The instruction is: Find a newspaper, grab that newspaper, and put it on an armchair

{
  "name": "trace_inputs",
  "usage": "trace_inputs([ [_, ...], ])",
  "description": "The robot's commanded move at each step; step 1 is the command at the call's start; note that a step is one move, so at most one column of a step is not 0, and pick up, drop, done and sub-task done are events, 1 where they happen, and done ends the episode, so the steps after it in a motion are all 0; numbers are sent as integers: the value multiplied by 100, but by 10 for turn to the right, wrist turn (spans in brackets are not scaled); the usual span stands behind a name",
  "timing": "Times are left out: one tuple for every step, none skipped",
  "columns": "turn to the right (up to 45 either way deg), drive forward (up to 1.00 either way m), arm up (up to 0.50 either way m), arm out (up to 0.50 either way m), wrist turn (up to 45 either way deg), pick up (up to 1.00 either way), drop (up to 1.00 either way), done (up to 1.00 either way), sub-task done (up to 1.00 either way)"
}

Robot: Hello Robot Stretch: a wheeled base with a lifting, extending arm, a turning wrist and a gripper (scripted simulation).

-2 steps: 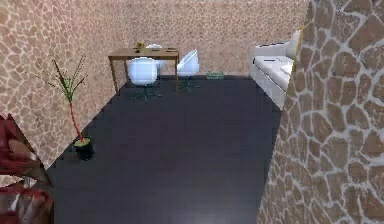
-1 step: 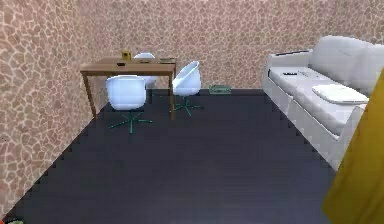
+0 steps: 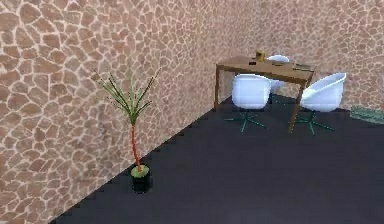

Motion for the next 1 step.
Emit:
trace_inputs([
  [0, 15, 0, 0, 0, 0, 0, 0, 0],
])
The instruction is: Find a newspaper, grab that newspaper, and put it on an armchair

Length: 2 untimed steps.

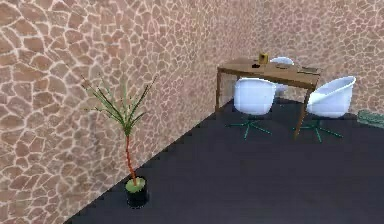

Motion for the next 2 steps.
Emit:
trace_inputs([
  [450, 0, 0, 0, 0, 0, 0, 0, 0],
  [120, 0, 0, 0, 0, 0, 0, 0, 0],
])
